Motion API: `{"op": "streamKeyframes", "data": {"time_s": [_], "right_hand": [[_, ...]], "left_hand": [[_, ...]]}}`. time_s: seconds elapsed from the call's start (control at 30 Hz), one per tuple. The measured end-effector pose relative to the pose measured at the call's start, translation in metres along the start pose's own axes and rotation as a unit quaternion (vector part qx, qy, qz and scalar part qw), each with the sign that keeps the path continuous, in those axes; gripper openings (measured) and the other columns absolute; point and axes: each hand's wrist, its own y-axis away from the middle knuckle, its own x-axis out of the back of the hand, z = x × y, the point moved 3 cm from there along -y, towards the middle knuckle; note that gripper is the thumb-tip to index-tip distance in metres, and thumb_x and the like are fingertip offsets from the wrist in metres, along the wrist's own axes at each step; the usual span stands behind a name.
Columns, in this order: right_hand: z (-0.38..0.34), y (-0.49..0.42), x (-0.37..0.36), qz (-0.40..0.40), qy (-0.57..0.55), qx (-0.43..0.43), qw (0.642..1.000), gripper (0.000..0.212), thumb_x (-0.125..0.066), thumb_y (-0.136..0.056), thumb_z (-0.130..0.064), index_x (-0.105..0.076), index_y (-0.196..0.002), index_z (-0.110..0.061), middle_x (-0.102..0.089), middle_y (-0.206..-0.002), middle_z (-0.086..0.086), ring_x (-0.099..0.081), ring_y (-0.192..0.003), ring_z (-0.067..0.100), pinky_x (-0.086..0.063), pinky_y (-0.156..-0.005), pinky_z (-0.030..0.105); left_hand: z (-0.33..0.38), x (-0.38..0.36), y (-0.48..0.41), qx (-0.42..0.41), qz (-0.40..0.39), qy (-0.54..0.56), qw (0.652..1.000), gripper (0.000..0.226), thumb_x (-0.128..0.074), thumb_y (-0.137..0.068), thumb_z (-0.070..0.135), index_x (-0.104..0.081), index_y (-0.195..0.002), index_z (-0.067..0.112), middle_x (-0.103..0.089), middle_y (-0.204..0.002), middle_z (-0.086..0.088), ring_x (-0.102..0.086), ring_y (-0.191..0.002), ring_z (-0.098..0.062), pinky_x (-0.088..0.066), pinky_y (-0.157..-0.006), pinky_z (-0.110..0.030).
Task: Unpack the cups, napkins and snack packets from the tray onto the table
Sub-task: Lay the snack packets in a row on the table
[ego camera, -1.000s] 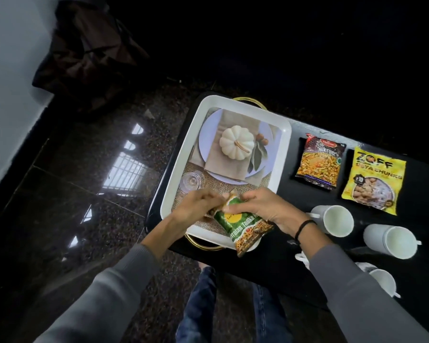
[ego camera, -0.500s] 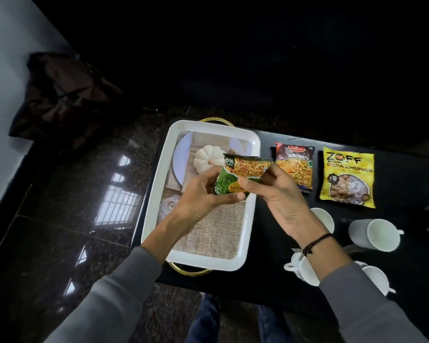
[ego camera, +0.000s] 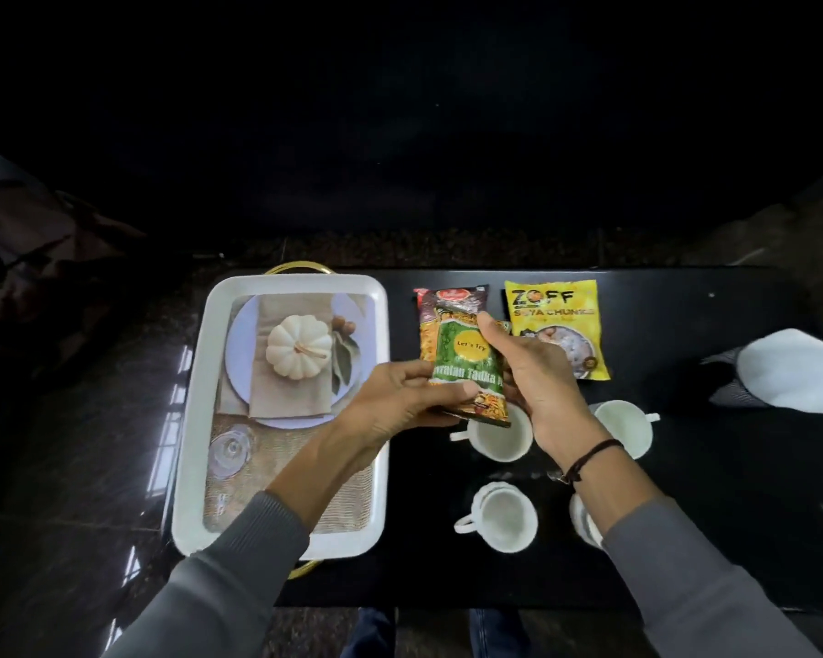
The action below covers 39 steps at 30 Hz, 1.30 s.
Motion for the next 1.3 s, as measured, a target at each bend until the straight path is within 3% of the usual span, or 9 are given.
{"op": "streamKeyframes", "data": {"time_s": [0.1,0.2,0.3,0.43,0.5,0.6,0.83,1.07,1.3], "right_hand": [[-0.010,-0.003,0.030,0.022,0.025,0.024,0.999,0.048,-0.085,-0.075,-0.057,-0.080,-0.097,-0.015,-0.081,-0.099,-0.002,-0.073,-0.099,0.014,-0.052,-0.091,0.034],[-0.019,-0.009,0.061,0.025,0.045,0.046,0.998,0.042,-0.087,-0.076,-0.049,-0.080,-0.101,-0.016,-0.082,-0.095,-0.004,-0.072,-0.098,0.013,-0.049,-0.086,0.030],[-0.025,-0.019,0.098,0.040,0.045,0.056,0.997,0.037,-0.086,-0.080,-0.044,-0.078,-0.104,-0.018,-0.082,-0.090,-0.005,-0.076,-0.085,0.006,-0.054,-0.076,0.020],[-0.029,-0.040,0.140,0.076,0.063,0.076,0.992,0.040,-0.079,-0.088,-0.045,-0.073,-0.115,-0.017,-0.079,-0.100,-0.006,-0.074,-0.080,-0.005,-0.050,-0.063,0.007],[-0.031,-0.050,0.156,0.103,0.084,0.083,0.988,0.040,-0.073,-0.091,-0.048,-0.071,-0.117,-0.017,-0.076,-0.105,-0.005,-0.073,-0.089,0.001,-0.052,-0.068,0.014],[-0.033,-0.065,0.173,0.137,0.116,0.079,0.981,0.047,-0.065,-0.097,-0.049,-0.064,-0.127,-0.014,-0.072,-0.116,0.004,-0.069,-0.108,0.020,-0.057,-0.094,0.040],[-0.037,-0.092,0.186,0.174,0.171,0.062,0.968,0.049,-0.055,-0.103,-0.043,-0.052,-0.139,-0.009,-0.066,-0.130,0.014,-0.063,-0.121,0.032,-0.050,-0.103,0.048],[-0.033,-0.099,0.188,0.194,0.208,0.049,0.957,0.046,-0.051,-0.106,-0.031,-0.046,-0.143,-0.003,-0.057,-0.142,0.018,-0.053,-0.133,0.037,-0.040,-0.112,0.053],[-0.033,-0.095,0.182,0.206,0.270,0.089,0.937,0.048,-0.053,-0.105,-0.019,-0.042,-0.146,0.002,-0.049,-0.147,0.020,-0.044,-0.140,0.037,-0.034,-0.115,0.051]], "left_hand": [[0.003,-0.042,-0.017,0.009,-0.027,-0.044,0.999,0.039,-0.082,-0.086,0.018,-0.070,-0.121,0.006,-0.078,-0.116,-0.010,-0.075,-0.104,-0.022,-0.065,-0.081,-0.033],[0.009,-0.080,-0.036,0.023,-0.029,-0.091,0.995,0.043,-0.065,-0.097,0.045,-0.067,-0.126,0.012,-0.072,-0.126,-0.001,-0.066,-0.119,-0.017,-0.064,-0.087,-0.040],[0.015,-0.113,-0.058,0.021,-0.001,-0.134,0.991,0.044,-0.055,-0.099,0.056,-0.073,-0.111,0.017,-0.076,-0.097,0.015,-0.068,-0.097,-0.007,-0.060,-0.083,-0.034],[0.024,-0.151,-0.085,-0.033,0.038,-0.205,0.977,0.039,-0.059,-0.097,0.056,-0.066,-0.075,0.024,-0.057,-0.061,0.018,-0.052,-0.065,-0.007,-0.042,-0.068,-0.030],[0.027,-0.169,-0.100,-0.044,0.056,-0.214,0.974,0.037,-0.062,-0.097,0.051,-0.059,-0.071,0.025,-0.049,-0.054,0.016,-0.045,-0.055,-0.004,-0.035,-0.059,-0.027],[0.027,-0.194,-0.120,-0.053,0.086,-0.254,0.962,0.042,-0.061,-0.099,0.048,-0.051,-0.065,0.025,-0.046,-0.049,0.015,-0.041,-0.049,-0.002,-0.030,-0.052,-0.023],[0.024,-0.221,-0.154,-0.040,0.103,-0.306,0.946,0.029,-0.054,-0.104,0.042,-0.063,-0.096,0.015,-0.068,-0.092,-0.005,-0.059,-0.083,-0.017,-0.043,-0.065,-0.028],[0.020,-0.228,-0.162,-0.052,0.109,-0.343,0.932,0.029,-0.057,-0.104,0.028,-0.065,-0.121,0.007,-0.068,-0.098,-0.003,-0.061,-0.090,-0.017,-0.047,-0.071,-0.024],[0.018,-0.228,-0.161,-0.068,0.118,-0.370,0.919,0.032,-0.060,-0.102,0.016,-0.059,-0.132,0.004,-0.071,-0.124,-0.012,-0.068,-0.112,-0.025,-0.055,-0.099,-0.039]]}}
